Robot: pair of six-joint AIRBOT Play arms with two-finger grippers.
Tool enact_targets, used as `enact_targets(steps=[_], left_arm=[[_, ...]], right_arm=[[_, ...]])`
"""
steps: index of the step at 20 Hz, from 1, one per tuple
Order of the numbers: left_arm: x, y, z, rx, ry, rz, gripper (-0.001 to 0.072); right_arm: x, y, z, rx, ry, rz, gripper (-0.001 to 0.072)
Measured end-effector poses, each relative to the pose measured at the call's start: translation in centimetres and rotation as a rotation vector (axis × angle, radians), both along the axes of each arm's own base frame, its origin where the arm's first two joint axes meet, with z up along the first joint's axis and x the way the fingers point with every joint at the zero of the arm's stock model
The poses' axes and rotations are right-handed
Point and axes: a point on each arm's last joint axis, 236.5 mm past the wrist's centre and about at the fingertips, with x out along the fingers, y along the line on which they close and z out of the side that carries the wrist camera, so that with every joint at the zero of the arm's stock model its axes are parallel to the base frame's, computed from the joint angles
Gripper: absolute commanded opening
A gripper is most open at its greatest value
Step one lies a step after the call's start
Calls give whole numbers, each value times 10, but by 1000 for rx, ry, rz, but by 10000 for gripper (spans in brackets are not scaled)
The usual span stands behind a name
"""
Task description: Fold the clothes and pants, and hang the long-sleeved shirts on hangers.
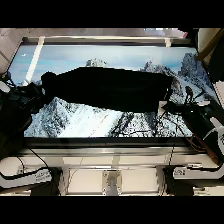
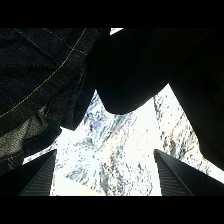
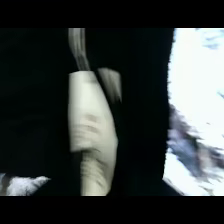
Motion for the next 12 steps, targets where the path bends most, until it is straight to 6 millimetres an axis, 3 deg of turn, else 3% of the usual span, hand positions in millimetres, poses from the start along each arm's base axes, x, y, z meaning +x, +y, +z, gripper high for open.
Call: enact_targets(steps=[2, 5, 8, 12], left_arm=[[0, 0, 0, 0, -1, 0, 700], [-3, -1, 9, 7, -10, -9, 701], [-7, -3, 35, 38, -56, -37, 701], [-15, -6, 80, 82, -143, -56, 701]], right_arm=[[-1, 9, 7, 26, -13, 50, 23], [-9, 9, 37, 50, -37, 121, 23], [-27, -13, 80, 22, -39, 146, 23], [-71, -52, 123, -76, 22, 166, 22]])
